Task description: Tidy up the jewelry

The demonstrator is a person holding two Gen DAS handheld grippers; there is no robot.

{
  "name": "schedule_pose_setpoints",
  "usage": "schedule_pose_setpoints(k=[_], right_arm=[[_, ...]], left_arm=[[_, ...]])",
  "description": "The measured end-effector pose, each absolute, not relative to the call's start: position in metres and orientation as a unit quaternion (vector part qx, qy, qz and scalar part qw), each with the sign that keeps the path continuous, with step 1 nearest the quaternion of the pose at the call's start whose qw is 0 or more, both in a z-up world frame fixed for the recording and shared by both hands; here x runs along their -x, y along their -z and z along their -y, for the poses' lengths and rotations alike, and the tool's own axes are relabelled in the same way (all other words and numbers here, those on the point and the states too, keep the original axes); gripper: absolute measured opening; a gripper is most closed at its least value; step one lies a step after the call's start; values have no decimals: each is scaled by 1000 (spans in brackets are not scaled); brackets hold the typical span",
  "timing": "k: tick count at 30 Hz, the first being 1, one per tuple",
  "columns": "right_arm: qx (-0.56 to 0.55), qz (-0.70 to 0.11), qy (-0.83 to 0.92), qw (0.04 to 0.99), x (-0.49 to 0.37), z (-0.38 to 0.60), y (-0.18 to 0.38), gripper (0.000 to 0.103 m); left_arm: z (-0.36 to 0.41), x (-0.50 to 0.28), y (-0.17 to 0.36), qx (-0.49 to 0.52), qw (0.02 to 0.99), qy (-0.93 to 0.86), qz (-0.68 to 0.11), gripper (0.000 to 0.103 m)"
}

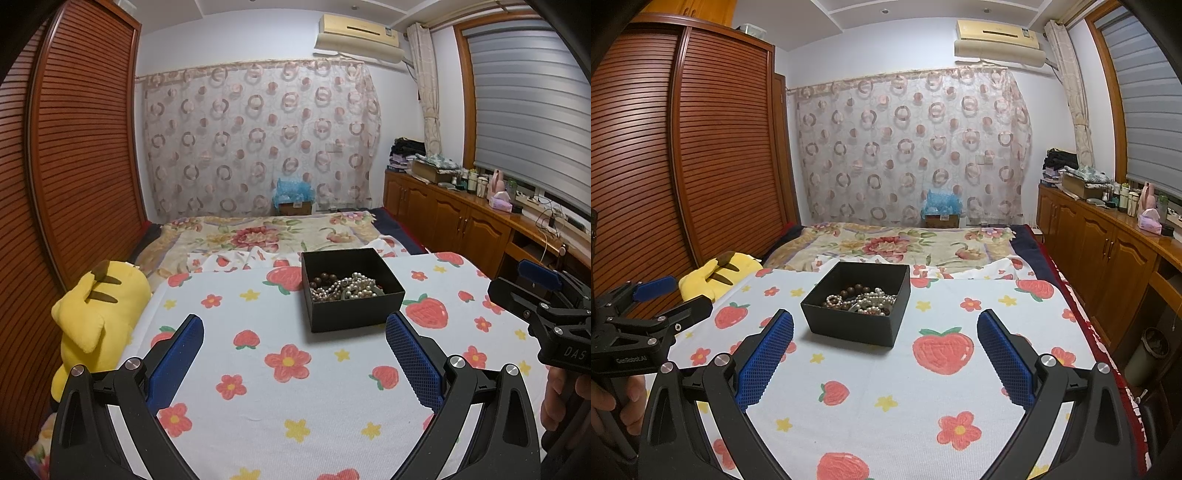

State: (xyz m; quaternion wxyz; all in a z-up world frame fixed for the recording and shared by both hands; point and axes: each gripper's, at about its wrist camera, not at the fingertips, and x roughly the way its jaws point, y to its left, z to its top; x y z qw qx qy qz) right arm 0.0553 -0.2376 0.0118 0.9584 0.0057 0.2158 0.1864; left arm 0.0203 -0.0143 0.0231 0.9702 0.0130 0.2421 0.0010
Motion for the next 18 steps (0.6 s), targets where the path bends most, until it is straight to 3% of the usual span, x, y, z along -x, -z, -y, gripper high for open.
schedule_pose_setpoints(k=[18], right_arm=[[-6,-215,-186,959,-55,238,-10,100]], left_arm=[[14,-20,-21,-11,970,-2,-242,95]])
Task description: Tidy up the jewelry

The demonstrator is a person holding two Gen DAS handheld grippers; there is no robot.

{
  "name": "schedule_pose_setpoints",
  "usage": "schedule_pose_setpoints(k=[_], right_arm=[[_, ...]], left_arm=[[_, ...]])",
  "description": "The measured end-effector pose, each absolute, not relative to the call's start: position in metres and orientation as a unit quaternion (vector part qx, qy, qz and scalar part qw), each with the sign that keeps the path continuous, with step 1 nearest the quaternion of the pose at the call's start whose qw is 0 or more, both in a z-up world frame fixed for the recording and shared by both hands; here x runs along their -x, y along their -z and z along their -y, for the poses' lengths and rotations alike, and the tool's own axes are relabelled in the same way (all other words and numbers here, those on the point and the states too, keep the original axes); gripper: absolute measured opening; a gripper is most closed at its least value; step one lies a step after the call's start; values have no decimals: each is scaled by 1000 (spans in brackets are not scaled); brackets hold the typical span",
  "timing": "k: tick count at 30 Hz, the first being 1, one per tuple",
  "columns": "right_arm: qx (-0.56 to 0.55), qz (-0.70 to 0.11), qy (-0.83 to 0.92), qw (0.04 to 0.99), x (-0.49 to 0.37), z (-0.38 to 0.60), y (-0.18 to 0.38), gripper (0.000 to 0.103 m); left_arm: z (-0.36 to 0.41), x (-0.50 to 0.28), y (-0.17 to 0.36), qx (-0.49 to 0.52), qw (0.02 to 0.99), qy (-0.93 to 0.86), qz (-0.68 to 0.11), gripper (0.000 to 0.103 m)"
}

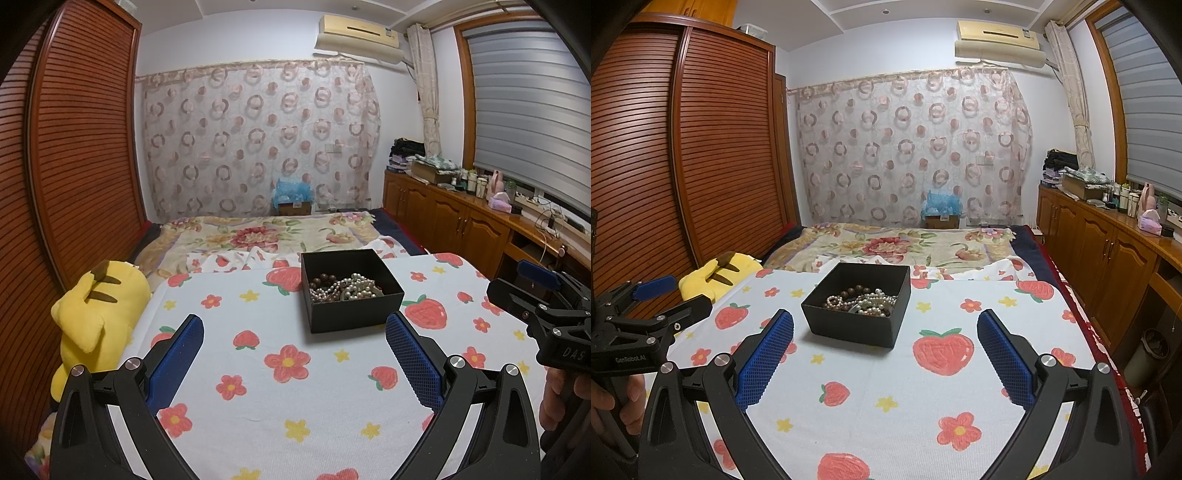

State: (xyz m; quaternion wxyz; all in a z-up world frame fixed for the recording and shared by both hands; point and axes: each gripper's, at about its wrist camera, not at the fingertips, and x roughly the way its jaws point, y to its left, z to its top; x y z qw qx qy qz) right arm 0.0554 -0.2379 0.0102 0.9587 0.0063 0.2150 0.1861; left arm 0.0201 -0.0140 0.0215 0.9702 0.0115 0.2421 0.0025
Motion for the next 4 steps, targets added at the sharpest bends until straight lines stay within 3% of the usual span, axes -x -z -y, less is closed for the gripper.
schedule_pose_setpoints(k=[4], right_arm=[[-5,-215,-186,959,-55,237,-11,100]], left_arm=[[15,-20,-26,-11,970,-3,-242,95]])
